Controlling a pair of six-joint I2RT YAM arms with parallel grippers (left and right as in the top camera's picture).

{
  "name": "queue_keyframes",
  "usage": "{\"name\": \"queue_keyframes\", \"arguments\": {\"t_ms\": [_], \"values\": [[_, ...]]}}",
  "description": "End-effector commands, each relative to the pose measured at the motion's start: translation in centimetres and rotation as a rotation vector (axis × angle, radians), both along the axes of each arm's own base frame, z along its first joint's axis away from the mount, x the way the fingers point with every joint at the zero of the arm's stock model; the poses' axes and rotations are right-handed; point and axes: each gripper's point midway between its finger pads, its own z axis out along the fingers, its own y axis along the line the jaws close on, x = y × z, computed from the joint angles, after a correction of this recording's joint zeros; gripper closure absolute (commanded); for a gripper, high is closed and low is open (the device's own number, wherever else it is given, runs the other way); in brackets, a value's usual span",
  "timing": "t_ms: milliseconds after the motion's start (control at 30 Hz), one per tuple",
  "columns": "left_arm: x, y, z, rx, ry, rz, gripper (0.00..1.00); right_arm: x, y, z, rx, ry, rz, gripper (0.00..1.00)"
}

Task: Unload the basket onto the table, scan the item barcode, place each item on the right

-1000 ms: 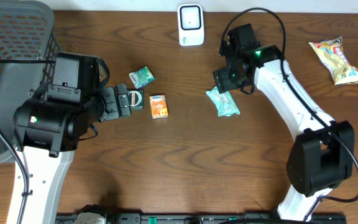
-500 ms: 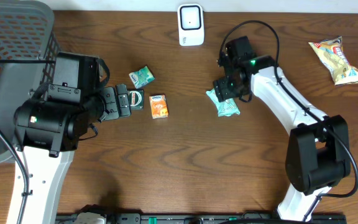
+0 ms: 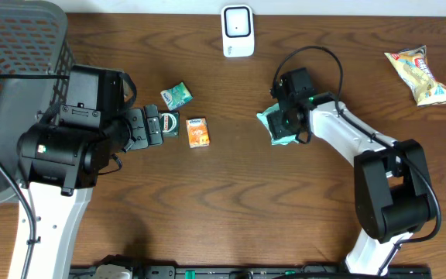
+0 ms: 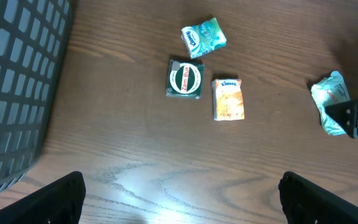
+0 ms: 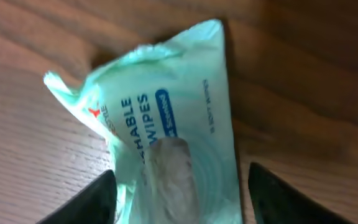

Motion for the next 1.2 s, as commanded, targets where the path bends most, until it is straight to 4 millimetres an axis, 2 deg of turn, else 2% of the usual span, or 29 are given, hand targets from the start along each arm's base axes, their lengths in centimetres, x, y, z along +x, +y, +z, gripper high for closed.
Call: {"name": "queue_keyframes", "arguments": {"t_ms": [0,33,133,267,333,367,400,433,500,600,767,933,1167], "values": [[0.1,0.1,0.4,0.006,-0.013,0.002,0.03,-0.2,-0.3,-0.6,0.003,0.012,0.005,0.51],[0.1,0.1,0.4,0.006,-0.013,0.002,0.02,-0.2,-0.2,-0.6,0.006,0.013,0.007,0.47],[0.1,0.1,0.4,0.006,-0.013,0.002,0.02,-0.3,-0.1,-0.6,0.014,0.018,0.01,0.45],[0.1,0.1,0.4,0.006,-0.013,0.002,0.02,-0.3,0.1,-0.6,0.017,0.019,0.01,0.53],[0.1,0.1,0.4,0.006,-0.013,0.002,0.03,-0.5,0.3,-0.6,0.016,0.022,0.015,0.4],[0.1,0.1,0.4,0.006,-0.013,0.002,0.02,-0.5,0.4,-0.7,0.014,0.023,0.02,0.36],[0.1,0.1,0.4,0.006,-0.013,0.002,0.02,-0.6,0.4,-0.7,0.011,0.025,0.031,0.36],[0.1,0.1,0.4,0.006,-0.013,0.002,0.02,-0.7,0.5,-0.7,0.009,0.026,0.034,0.42],[0.1,0.1,0.4,0.006,-0.013,0.002,0.02,-0.8,0.5,-0.7,0.01,0.029,0.033,0.68],[0.1,0.1,0.4,0.006,-0.013,0.002,0.02,-0.8,0.6,-0.7,0.02,0.033,0.013,0.99],[0.1,0.1,0.4,0.006,-0.013,0.002,0.02,-0.4,1.5,0.1,0.066,0.028,0.027,0.99],[0.1,0.1,0.4,0.006,-0.013,0.002,0.02,1.9,2.7,3.5,0.113,-0.023,0.009,0.99],[0.1,0.1,0.4,0.006,-0.013,0.002,0.02,7.0,6.4,11.8,0.219,-0.228,0.053,0.99]]}}
